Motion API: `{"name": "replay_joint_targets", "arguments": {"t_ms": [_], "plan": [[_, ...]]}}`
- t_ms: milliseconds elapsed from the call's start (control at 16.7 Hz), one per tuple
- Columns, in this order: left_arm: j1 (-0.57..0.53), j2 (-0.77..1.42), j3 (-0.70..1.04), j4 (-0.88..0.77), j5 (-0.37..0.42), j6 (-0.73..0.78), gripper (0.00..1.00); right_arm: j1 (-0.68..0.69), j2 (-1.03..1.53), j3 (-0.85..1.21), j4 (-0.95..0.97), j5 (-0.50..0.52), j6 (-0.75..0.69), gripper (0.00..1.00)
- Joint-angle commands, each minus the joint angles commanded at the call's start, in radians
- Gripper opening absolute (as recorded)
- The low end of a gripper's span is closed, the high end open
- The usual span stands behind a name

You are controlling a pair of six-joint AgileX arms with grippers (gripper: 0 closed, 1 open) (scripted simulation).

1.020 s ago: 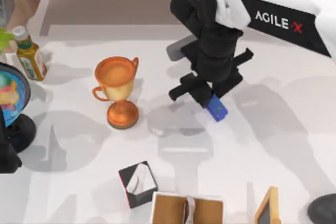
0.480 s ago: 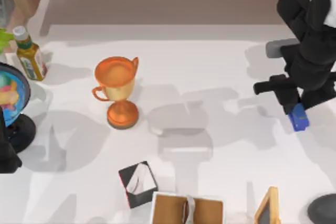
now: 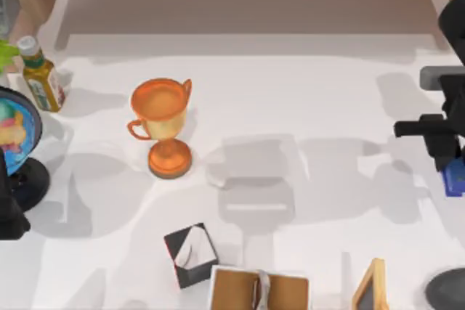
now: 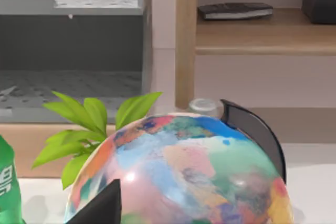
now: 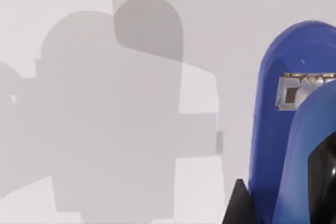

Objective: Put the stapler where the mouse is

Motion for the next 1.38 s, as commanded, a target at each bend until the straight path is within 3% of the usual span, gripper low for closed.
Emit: {"name": "replay_joint_targets", "arguments": {"t_ms": [1380], "plan": [[0.000, 0.000, 0.000, 0.000, 0.000, 0.000, 1.00, -0.002, -0.009, -0.007, 0.092, 0.004, 0.002, 0.00]]}}
